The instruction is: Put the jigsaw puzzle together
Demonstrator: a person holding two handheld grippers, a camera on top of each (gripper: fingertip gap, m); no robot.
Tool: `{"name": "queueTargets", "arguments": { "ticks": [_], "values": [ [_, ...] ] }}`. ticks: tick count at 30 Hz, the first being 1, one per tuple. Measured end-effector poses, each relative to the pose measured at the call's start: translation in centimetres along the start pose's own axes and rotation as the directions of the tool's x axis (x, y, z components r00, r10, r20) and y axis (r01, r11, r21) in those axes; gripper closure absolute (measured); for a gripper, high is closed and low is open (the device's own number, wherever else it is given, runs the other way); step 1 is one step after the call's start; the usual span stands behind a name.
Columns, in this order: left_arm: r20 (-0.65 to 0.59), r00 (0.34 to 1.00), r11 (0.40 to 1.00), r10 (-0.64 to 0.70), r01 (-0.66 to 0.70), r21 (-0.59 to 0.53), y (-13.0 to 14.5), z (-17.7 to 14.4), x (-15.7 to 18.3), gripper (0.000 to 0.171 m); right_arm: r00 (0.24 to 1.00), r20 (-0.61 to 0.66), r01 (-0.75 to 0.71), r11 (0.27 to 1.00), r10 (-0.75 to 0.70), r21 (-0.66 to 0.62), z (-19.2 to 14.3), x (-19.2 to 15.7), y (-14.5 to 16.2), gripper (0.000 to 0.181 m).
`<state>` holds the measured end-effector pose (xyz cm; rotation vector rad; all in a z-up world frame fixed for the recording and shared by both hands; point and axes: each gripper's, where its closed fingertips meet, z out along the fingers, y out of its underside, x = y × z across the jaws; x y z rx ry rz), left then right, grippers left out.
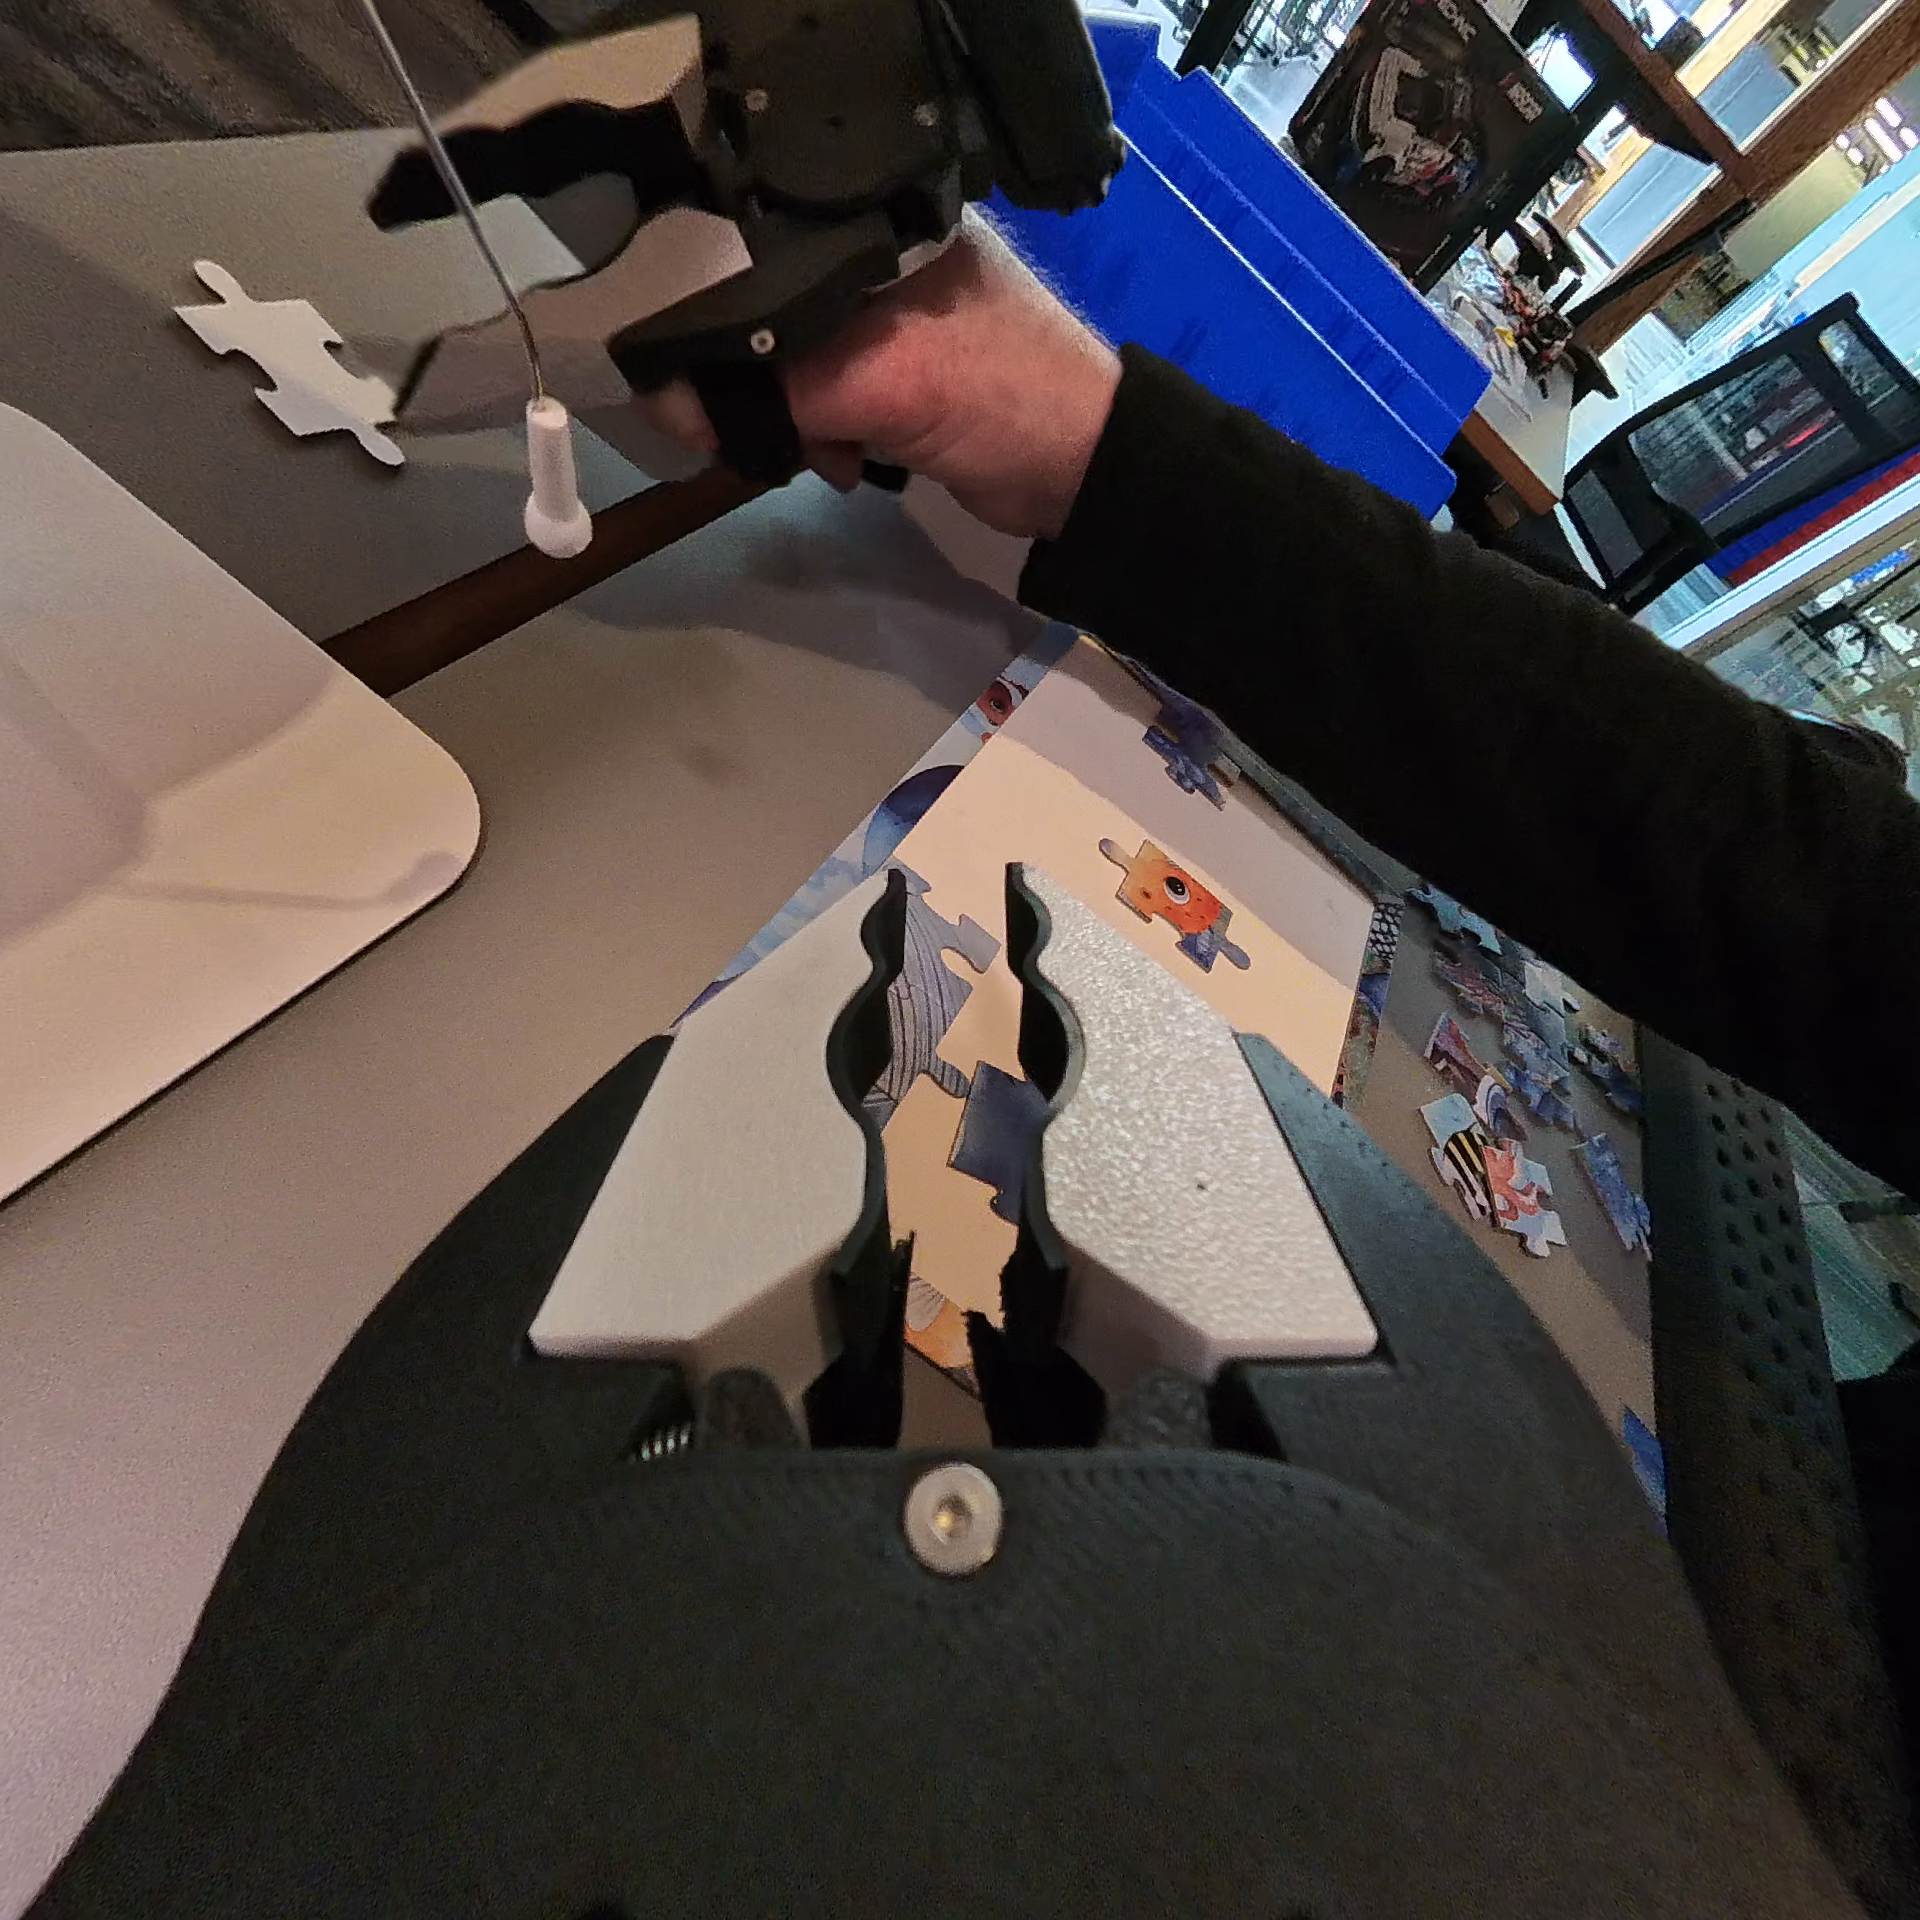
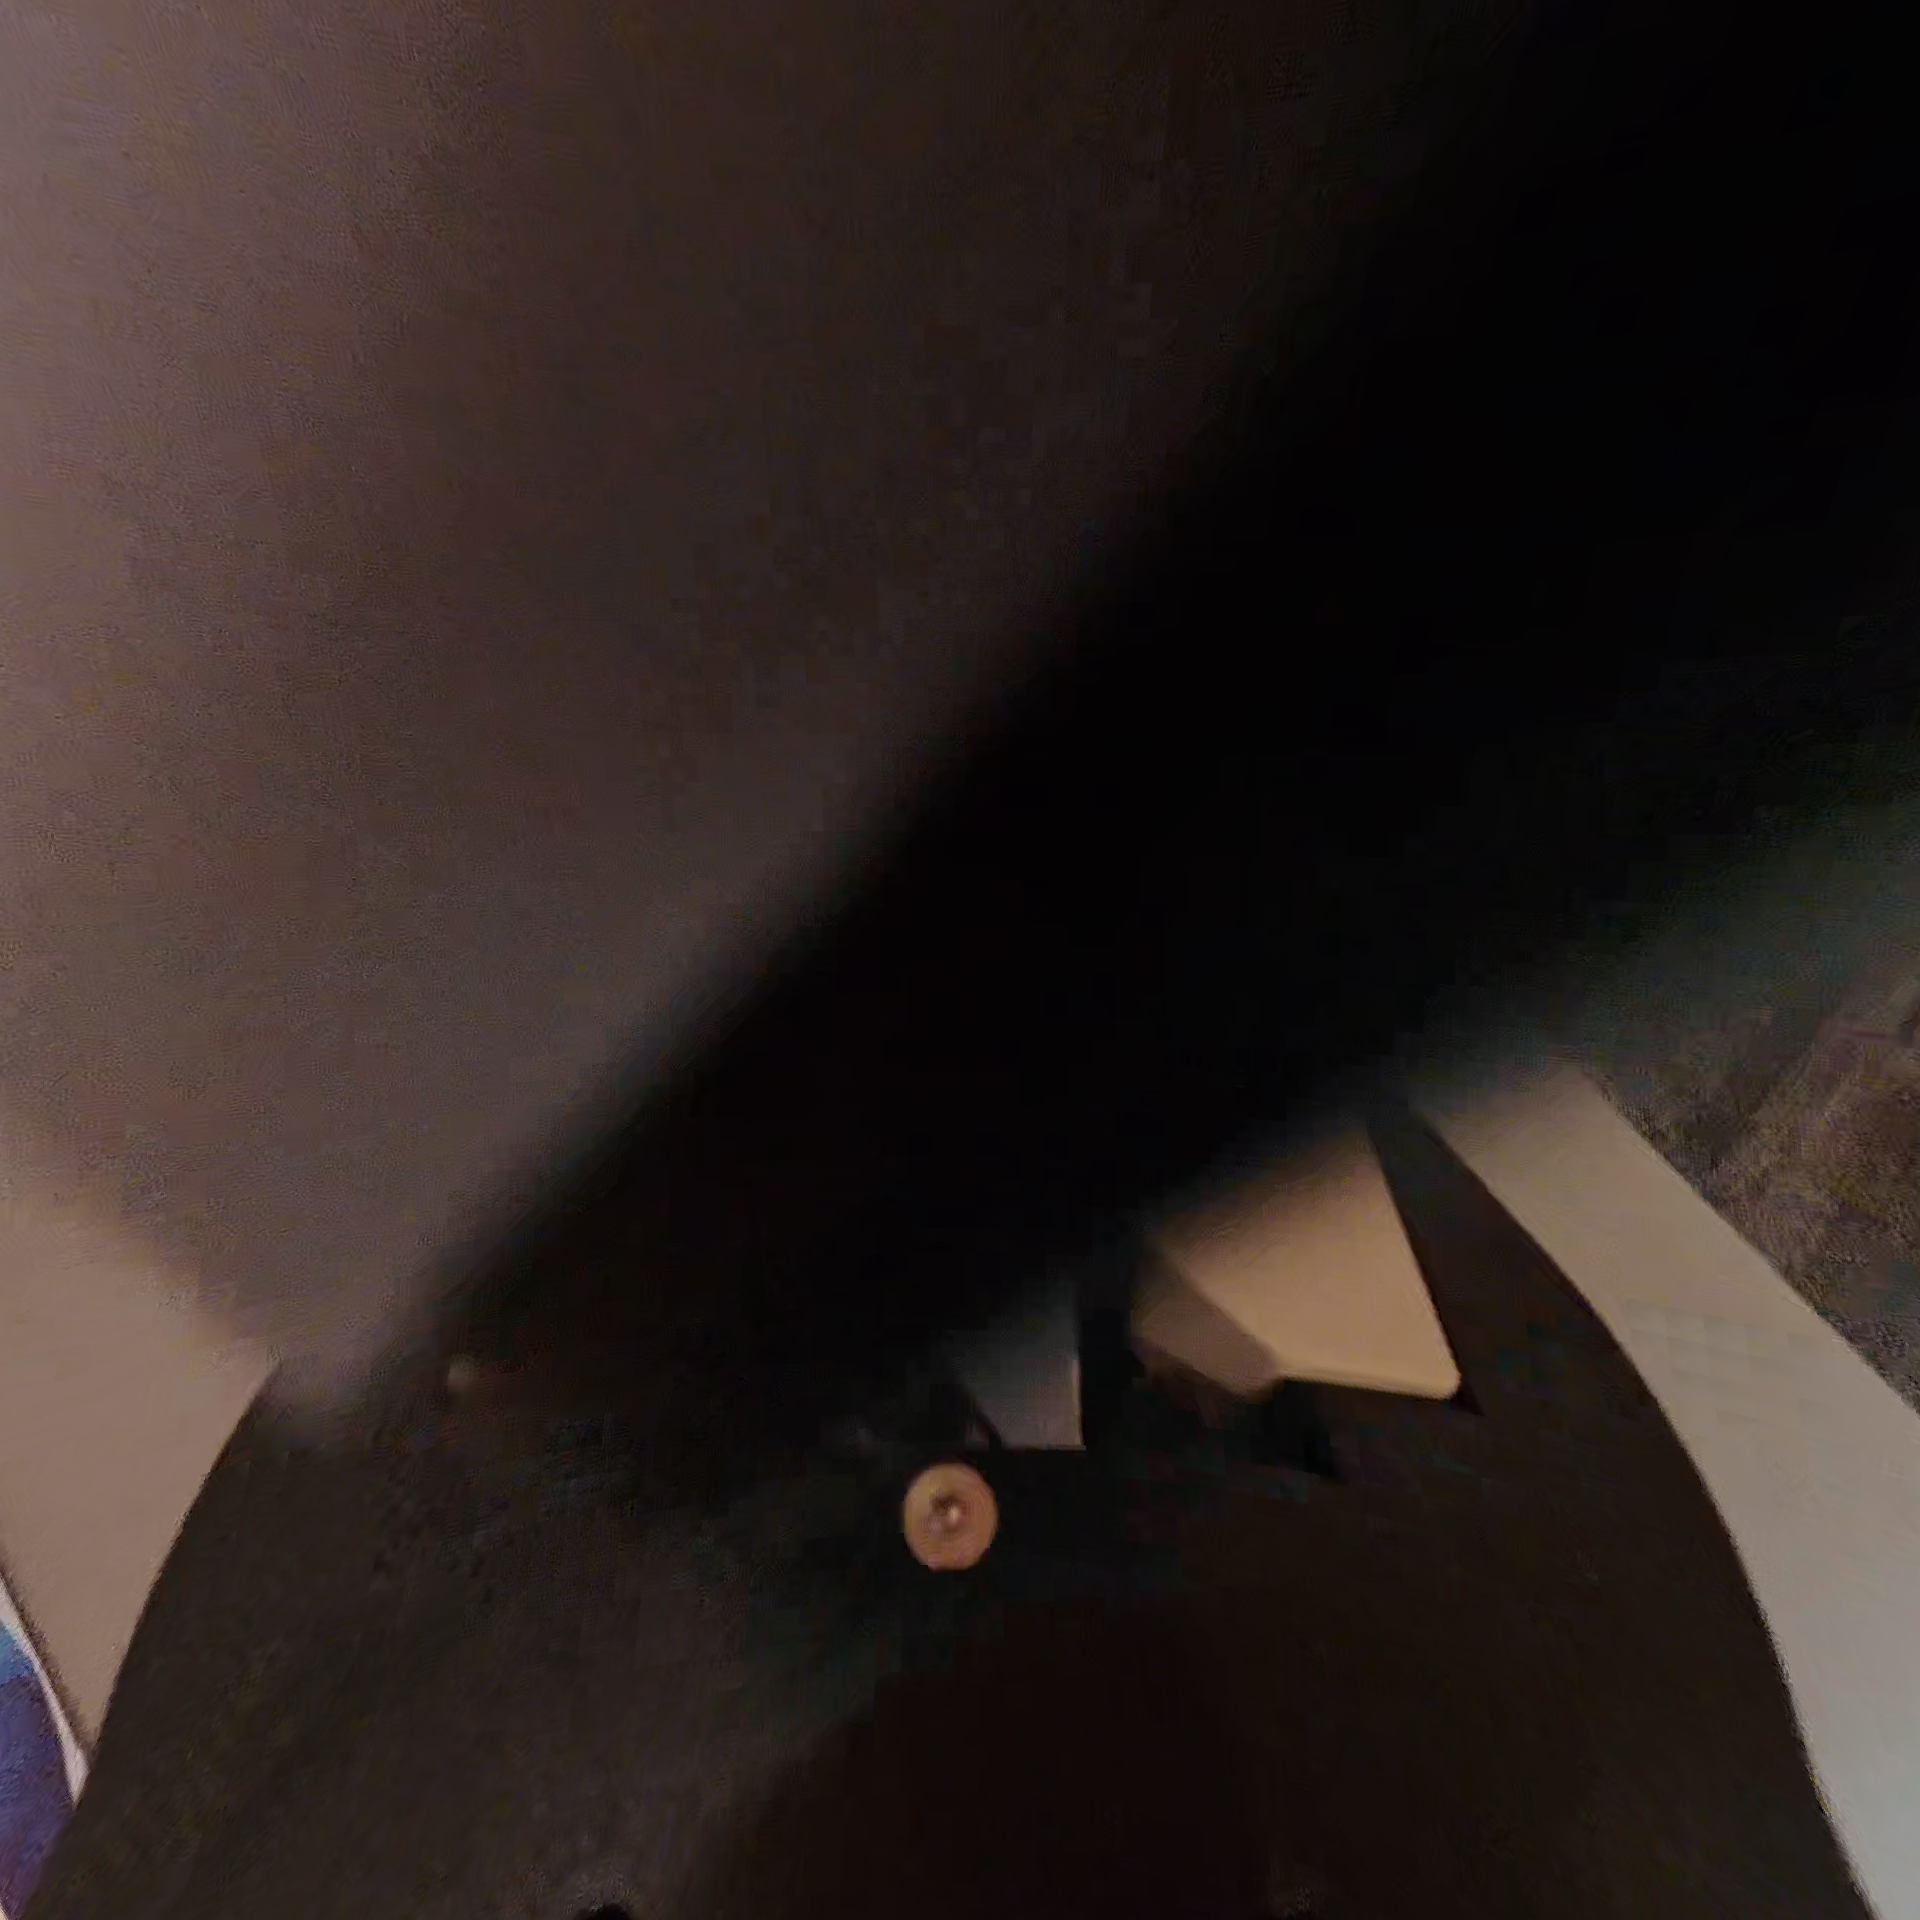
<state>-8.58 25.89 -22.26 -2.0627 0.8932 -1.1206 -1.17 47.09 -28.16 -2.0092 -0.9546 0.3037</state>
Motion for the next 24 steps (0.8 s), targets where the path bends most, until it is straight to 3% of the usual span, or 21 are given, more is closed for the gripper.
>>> {"name": "queueTargets", "arguments": {
  "ticks": [1, 7, 10, 13, 19, 24],
  "values": [
    [0.006, 1.000, 1.000, 0.001, -0.001, -0.002, 0.0, 0.0, -0.1, 0.154, 1.000, -0.001, -0.015, 0.999, 0.015, -0.037, 0.0, 0.1, 1.0, 0.120],
    [0.019, 1.000, 1.000, 0.020, -0.020, -0.016, 0.2, 0.2, 0.2, 0.154, 0.999, 0.012, -0.029, 0.996, 0.030, -0.087, -0.8, 0.2, 3.5, 0.122],
    [0.020, 1.000, 0.999, 0.021, -0.020, -0.036, 0.6, 0.7, 0.2, 0.154, 0.965, -0.062, -0.262, 0.955, 0.256, -0.136, 0.0, 2.1, 4.2, 0.108],
    [0.023, 1.000, 0.999, 0.018, -0.017, -0.042, 0.8, 0.8, -0.1, 0.154, 0.905, -0.060, -0.425, 0.901, 0.422, -0.086, 0.7, 2.9, 3.1, 0.108],
    [0.029, 1.000, 0.999, 0.003, -0.002, -0.043, 1.1, 0.9, -0.7, 0.154, 0.939, -0.165, -0.323, 0.937, 0.301, -0.130, 3.2, 2.8, 2.0, 0.084],
    [0.042, 0.999, 0.999, 0.015, -0.013, -0.053, 1.2, 0.9, -0.8, 0.154, 0.955, -0.103, -0.292, 0.946, 0.279, -0.142, 3.9, 1.3, 1.0, 0.133]
  ]
}}
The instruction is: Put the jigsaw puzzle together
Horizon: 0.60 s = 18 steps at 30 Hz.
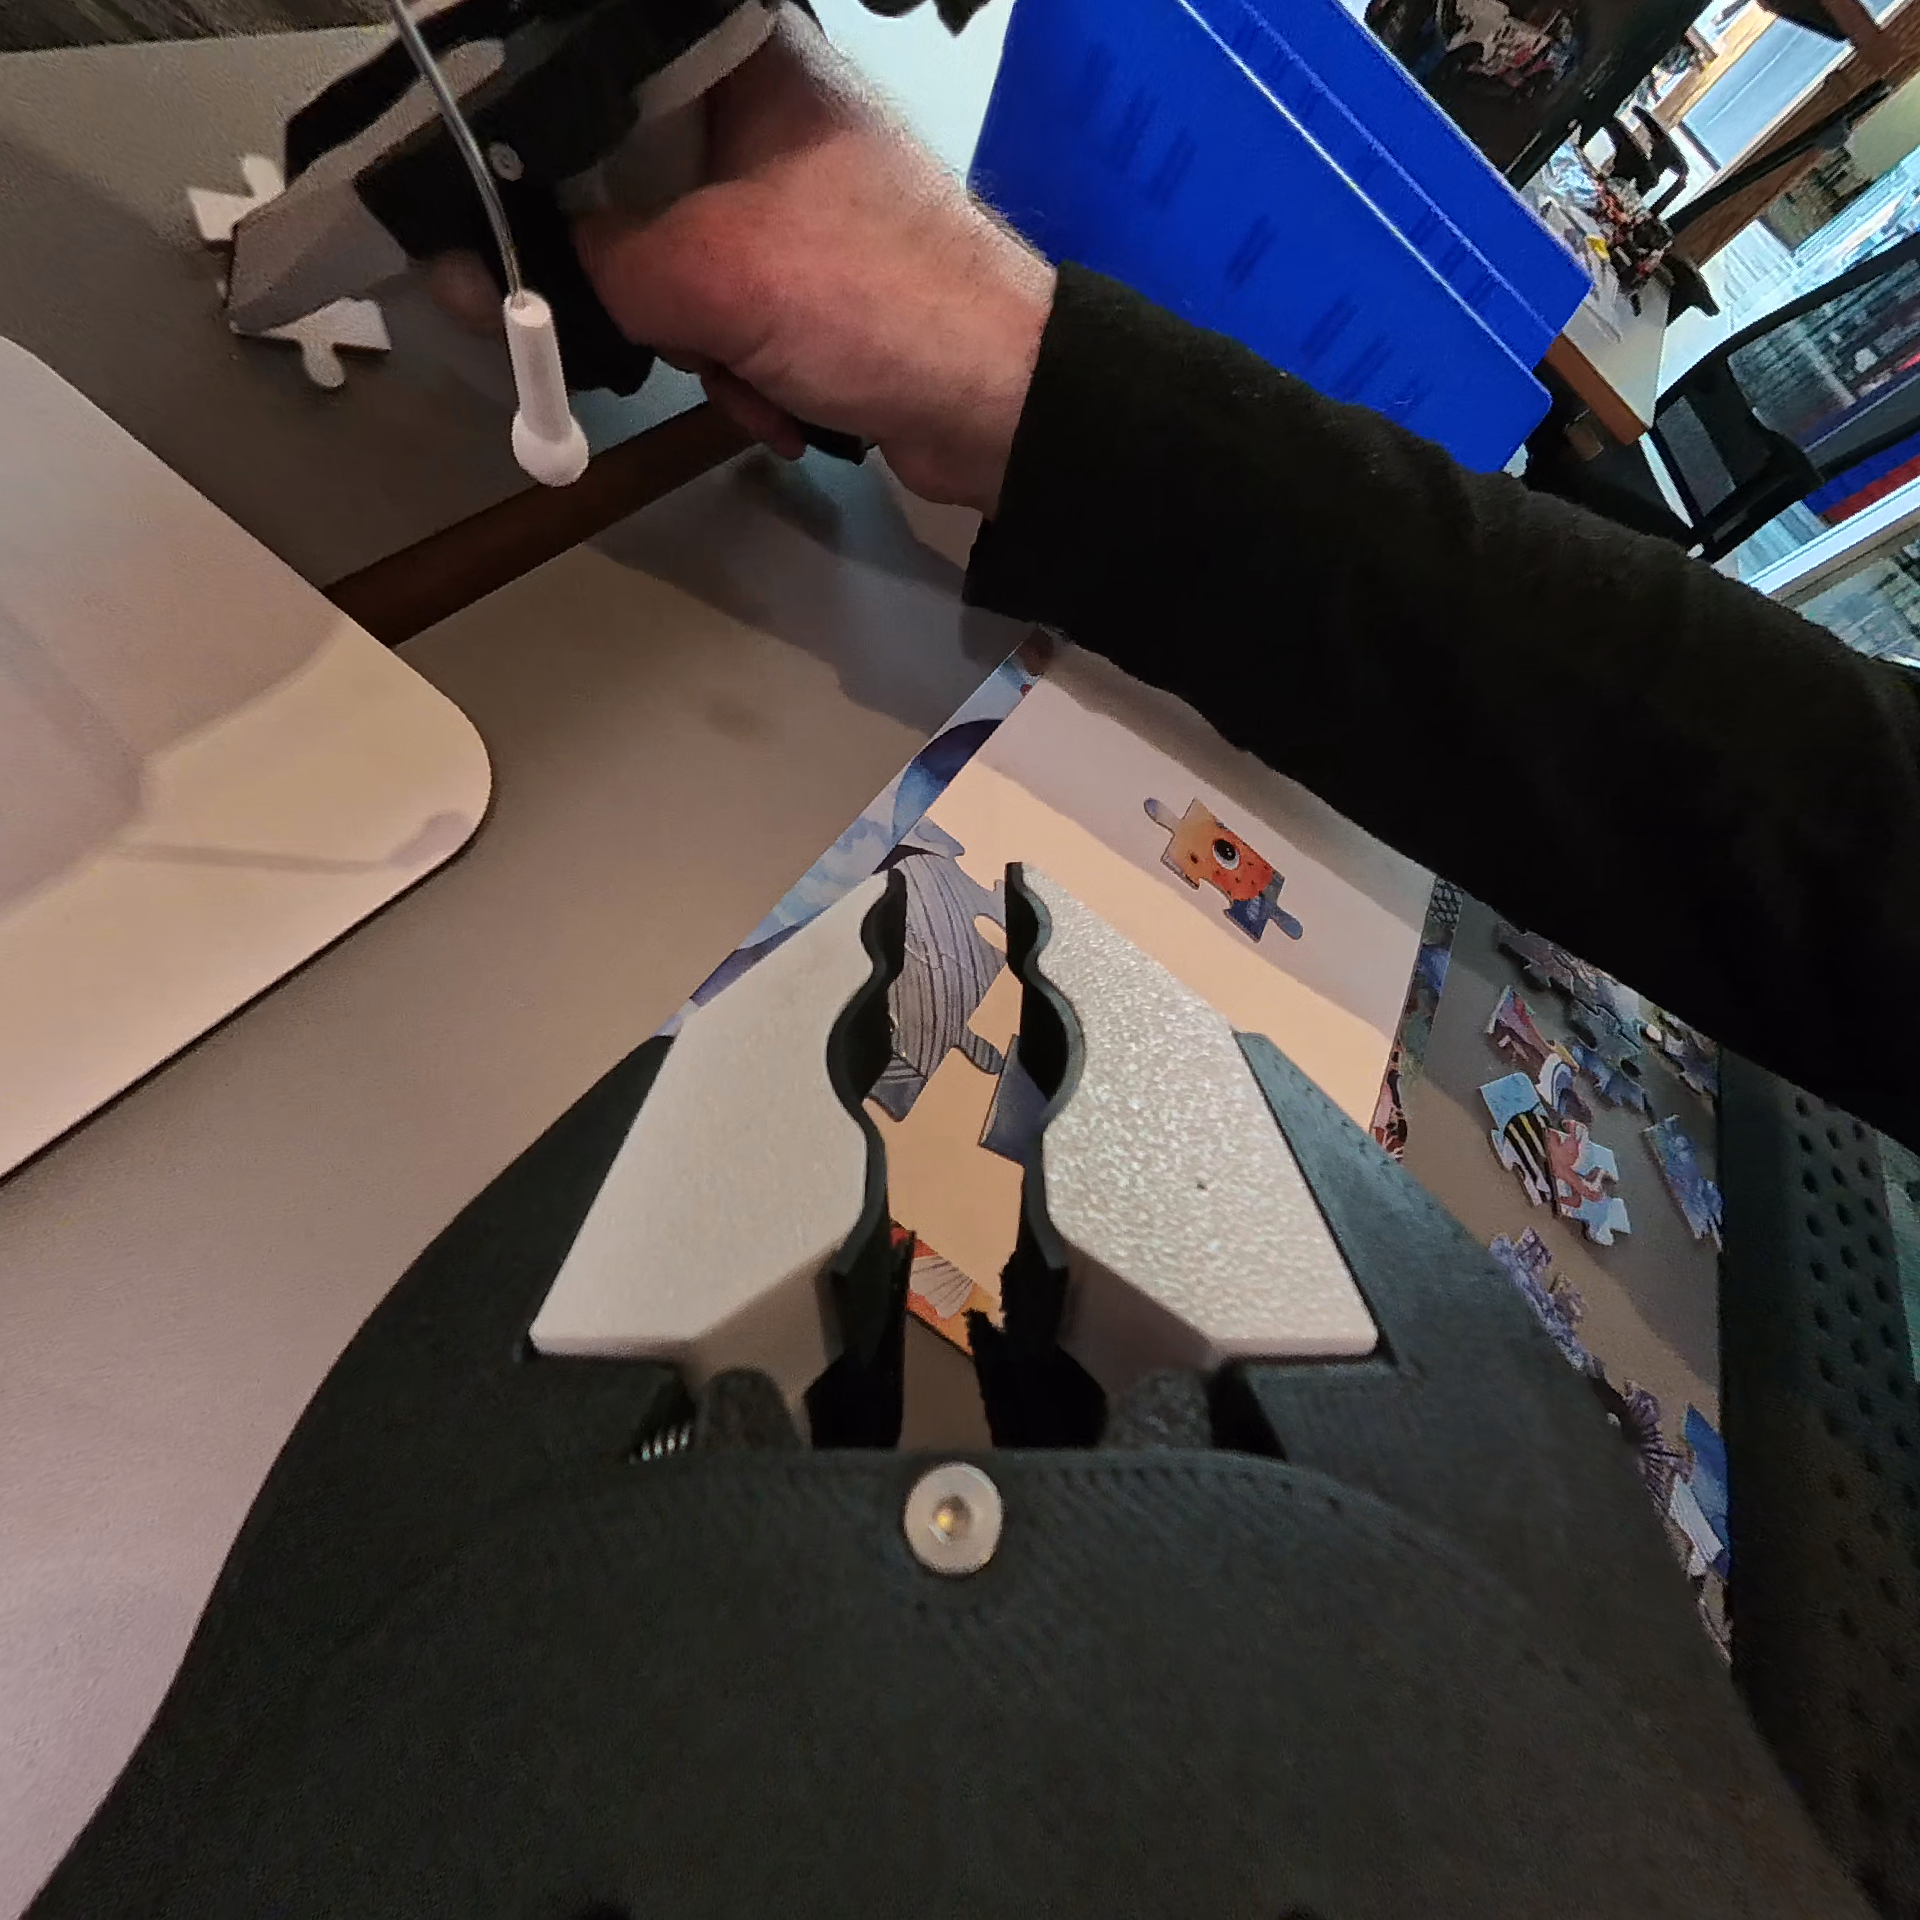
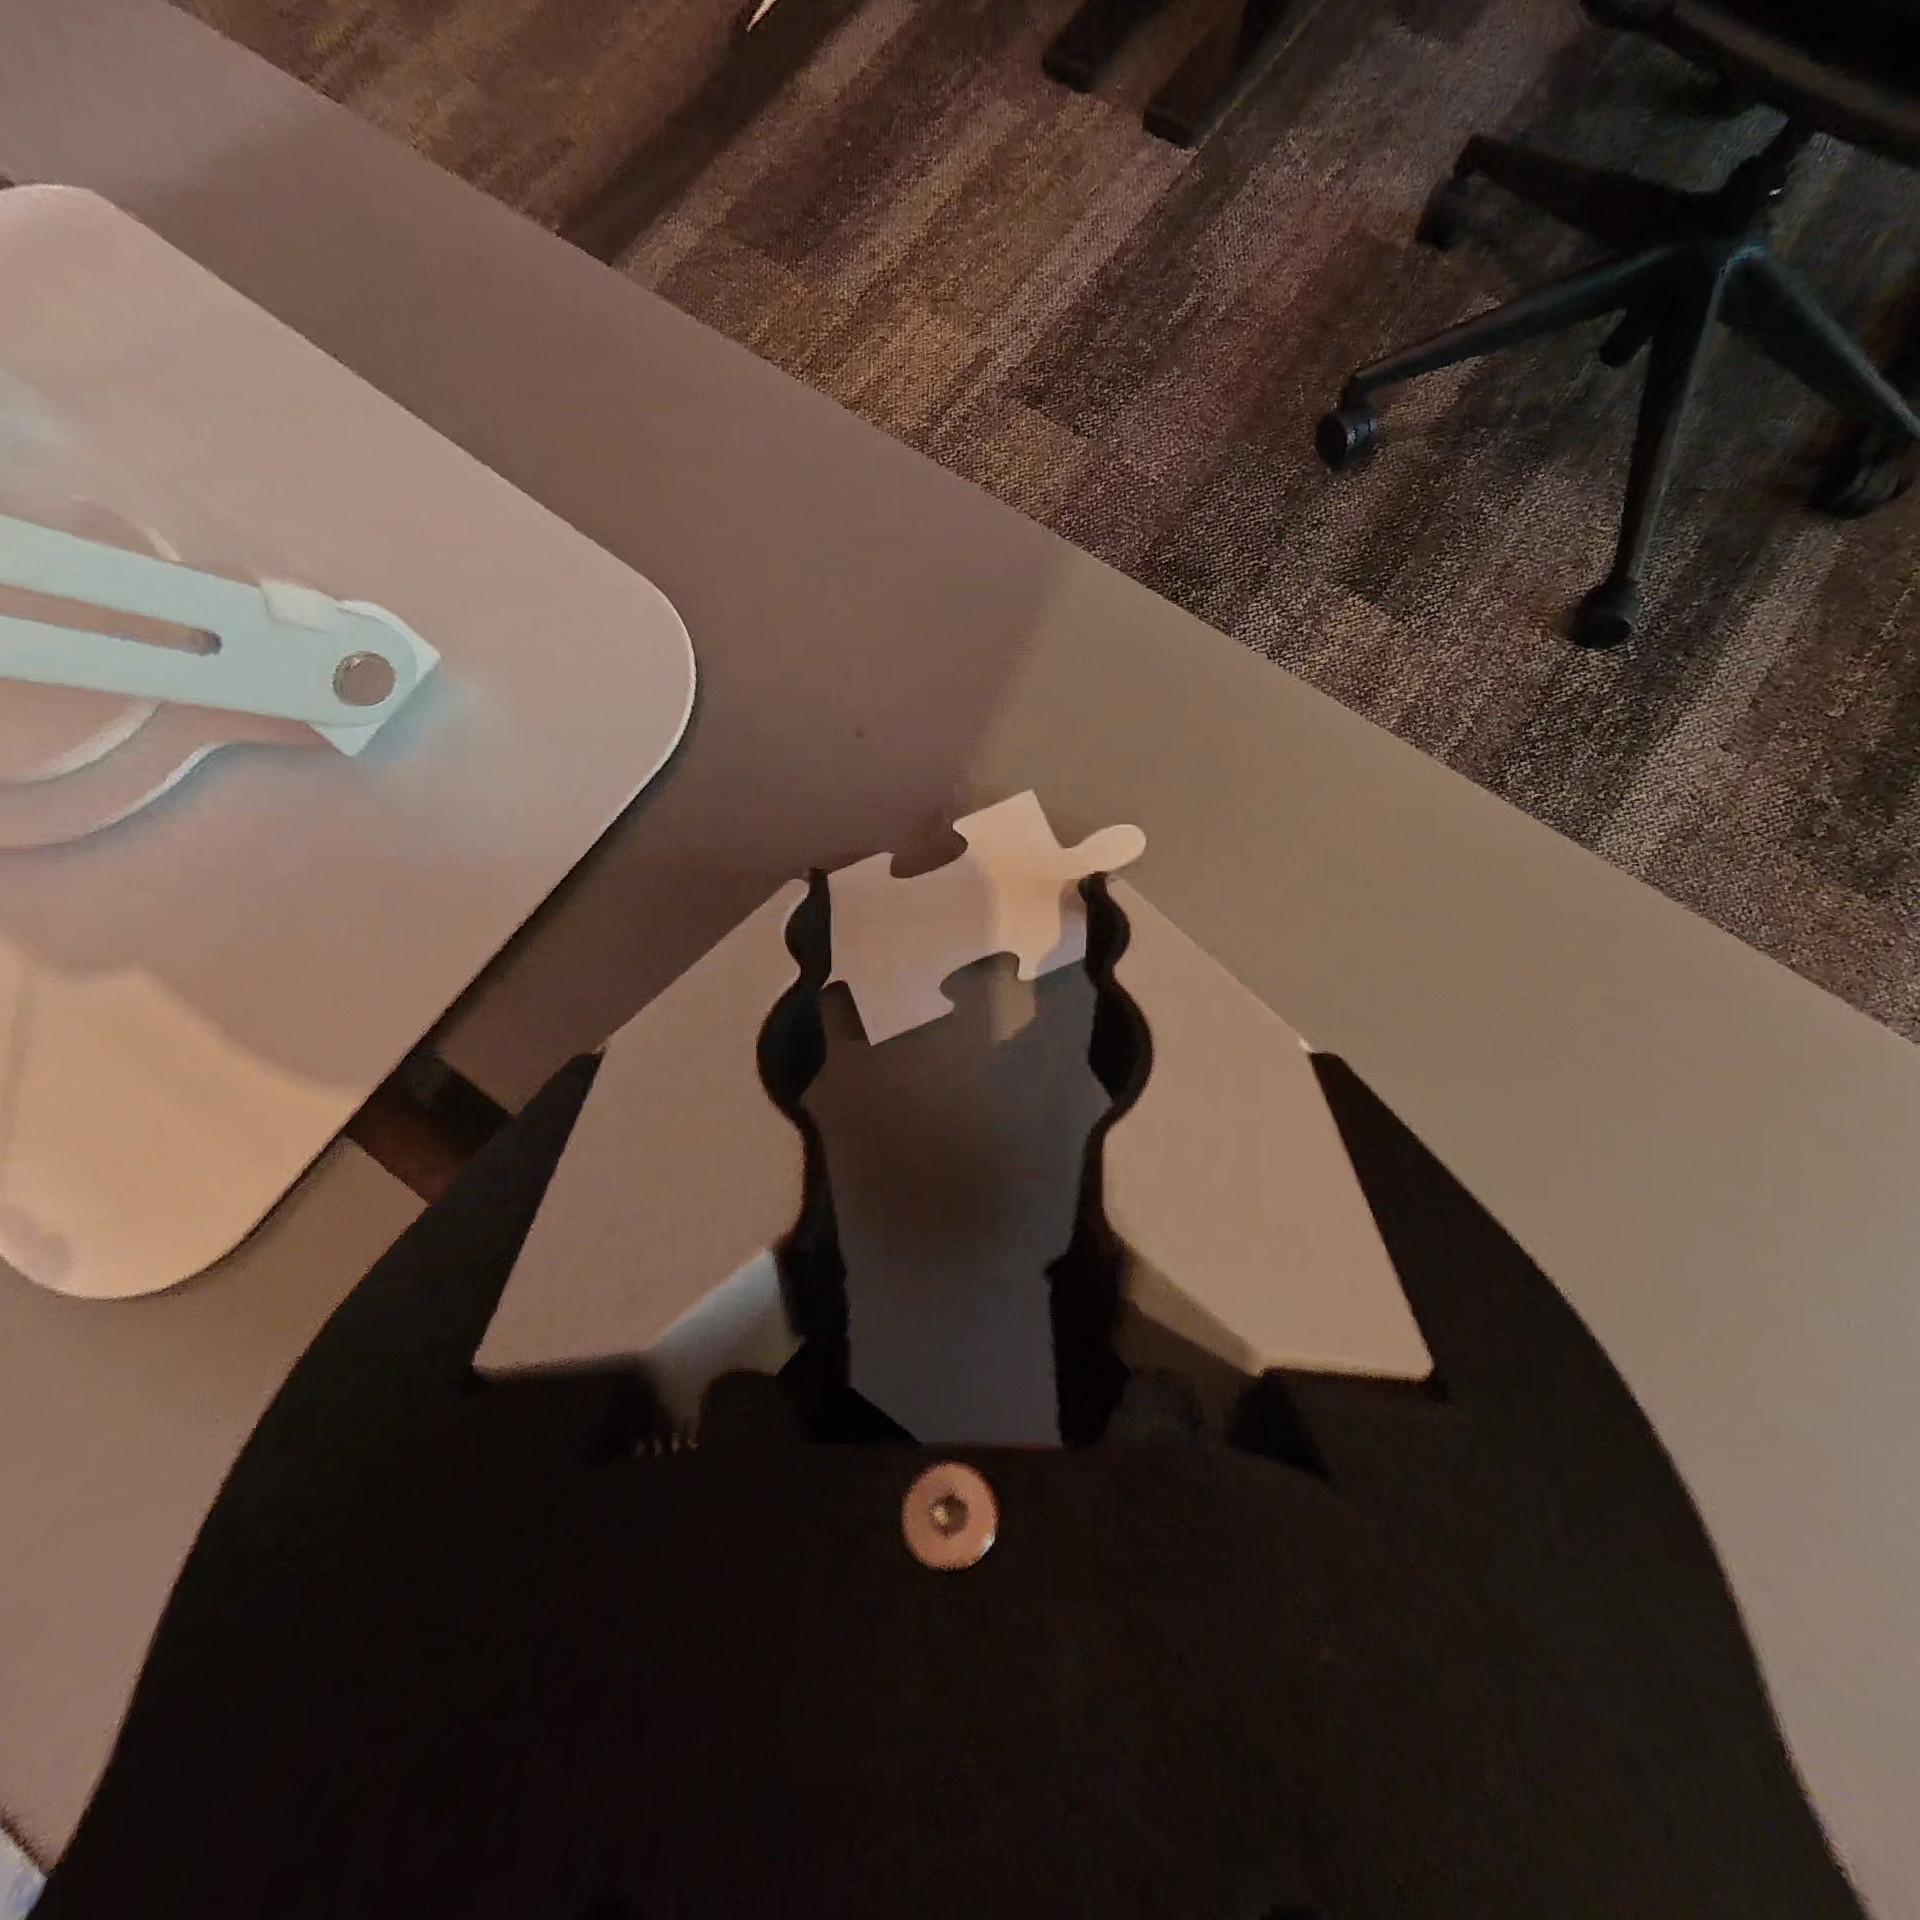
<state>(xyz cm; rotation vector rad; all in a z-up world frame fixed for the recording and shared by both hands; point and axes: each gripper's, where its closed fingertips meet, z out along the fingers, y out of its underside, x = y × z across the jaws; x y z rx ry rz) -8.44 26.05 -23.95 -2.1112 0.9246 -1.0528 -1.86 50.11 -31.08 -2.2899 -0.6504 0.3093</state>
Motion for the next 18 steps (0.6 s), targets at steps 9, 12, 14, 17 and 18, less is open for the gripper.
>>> {"name": "queueTargets", "arguments": {
  "ticks": [9, 12, 14, 17, 18],
  "values": [
    [-0.003, 1.000, 1.000, 0.020, -0.020, -0.010, -0.1, 0.3, 0.5, 0.154, 0.994, 0.105, 0.008, 0.999, -0.002, -0.053, -4.1, 3.5, 4.0, 0.168],
    [0.000, 1.000, 0.999, 0.029, -0.029, -0.014, -0.1, 0.3, 0.6, 0.154, 0.998, 0.051, 0.043, 0.994, -0.038, -0.103, -5.7, 5.3, 4.9, 0.161],
    [0.001, 1.000, 1.000, 0.026, -0.026, -0.016, -0.1, 0.4, 0.6, 0.154, 0.998, 0.052, 0.031, 0.997, -0.027, -0.071, -6.2, 5.4, 4.3, 0.147],
    [0.005, 1.000, 0.999, 0.025, -0.024, -0.024, 0.1, 0.5, 0.4, 0.154, 0.994, 0.064, -0.088, 0.995, 0.091, -0.056, -5.6, 5.5, 4.1, 0.116],
    [0.005, 1.000, 0.999, 0.022, -0.022, -0.026, 0.2, 0.6, 0.3, 0.154, 0.994, 0.050, -0.093, 0.993, 0.097, -0.076, -5.2, 5.4, 4.4, 0.109]
  ]
}}
